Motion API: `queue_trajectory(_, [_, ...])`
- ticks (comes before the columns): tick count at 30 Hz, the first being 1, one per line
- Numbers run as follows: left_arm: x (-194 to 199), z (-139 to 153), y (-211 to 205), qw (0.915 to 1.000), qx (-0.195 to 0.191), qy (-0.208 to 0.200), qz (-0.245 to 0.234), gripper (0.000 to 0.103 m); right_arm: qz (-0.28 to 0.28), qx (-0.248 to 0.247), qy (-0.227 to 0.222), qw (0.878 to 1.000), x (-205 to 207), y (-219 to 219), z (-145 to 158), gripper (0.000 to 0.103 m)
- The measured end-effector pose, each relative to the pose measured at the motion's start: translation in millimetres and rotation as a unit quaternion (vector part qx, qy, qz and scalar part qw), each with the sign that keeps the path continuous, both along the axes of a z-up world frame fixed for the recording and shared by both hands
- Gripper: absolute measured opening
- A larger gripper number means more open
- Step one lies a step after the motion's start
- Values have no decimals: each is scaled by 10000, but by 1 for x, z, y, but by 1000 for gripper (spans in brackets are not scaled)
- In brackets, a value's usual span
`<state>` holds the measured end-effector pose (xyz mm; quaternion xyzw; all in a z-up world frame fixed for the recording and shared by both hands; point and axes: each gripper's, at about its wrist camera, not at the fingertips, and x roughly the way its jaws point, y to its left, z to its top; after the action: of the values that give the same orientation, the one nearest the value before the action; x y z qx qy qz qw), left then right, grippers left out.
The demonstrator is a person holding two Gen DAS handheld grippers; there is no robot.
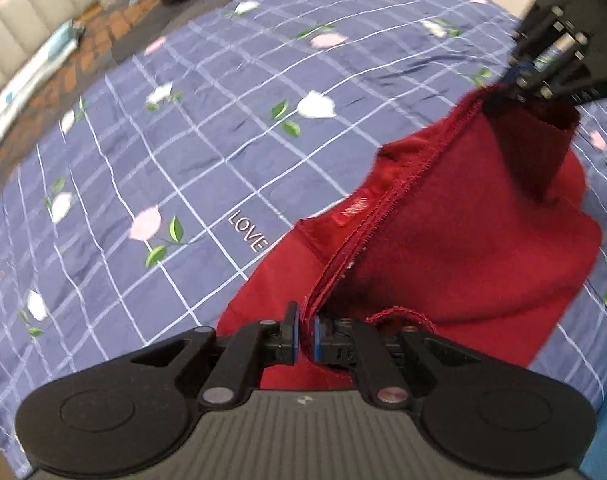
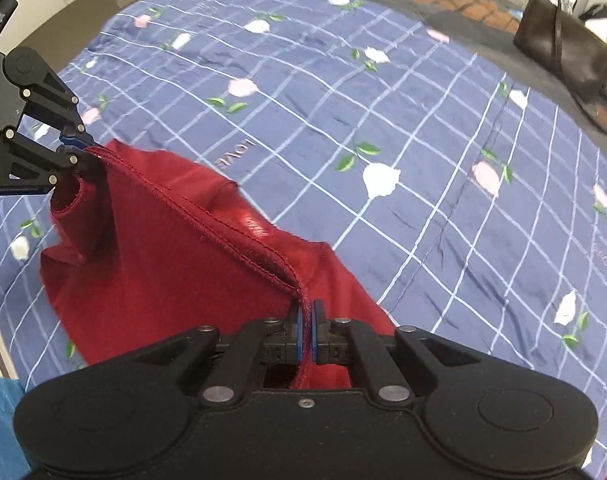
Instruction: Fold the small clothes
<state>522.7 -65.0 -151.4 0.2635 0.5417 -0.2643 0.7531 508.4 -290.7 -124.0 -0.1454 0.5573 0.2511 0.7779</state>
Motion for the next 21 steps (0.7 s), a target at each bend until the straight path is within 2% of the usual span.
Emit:
queue_trajectory(1, [8,-6,3,9999,-51,87,129,17,-38,-4,62,10000,5,0,-6,3])
queue_trajectory(3, [20,-15,10,9987,-167,235,416,33,-133,11,188,9997,15,-1,-18,4])
queue_trajectory(4, [24,-18,15,9976,-236,300,570,36,-194,39,241,9995,18,-2,-22,5])
queue_trajectory(6, [29,-22,23,9950,-353,370,853,57,-364,104,328,9987,24,-4,-31,9])
queue_trajectory(7, [29,-24,27,9936,-434,392,971,64,-447,133,350,9983,27,-6,-34,12])
queue_trajectory(9, [30,-25,38,9880,-713,367,1317,86,-610,200,400,9971,32,-9,-41,13])
queue_trajectory(12, [28,-26,55,9739,-1160,381,1913,94,-911,302,359,9947,34,-15,-47,20])
queue_trajectory(16, [25,-26,72,9511,-1556,369,2643,94,-1444,429,121,9885,29,-28,-48,62])
queue_trajectory(17, [21,-24,74,9477,-1629,299,2727,96,-1603,470,57,9859,26,-32,-47,71])
queue_trajectory(19, [9,-20,75,9441,-1725,56,2809,99,-1936,567,-88,9794,14,-38,-45,82])
queue_trajectory(21, [-8,-19,72,9413,-1824,-203,2832,102,-2210,679,-151,9728,-2,-41,-45,86])
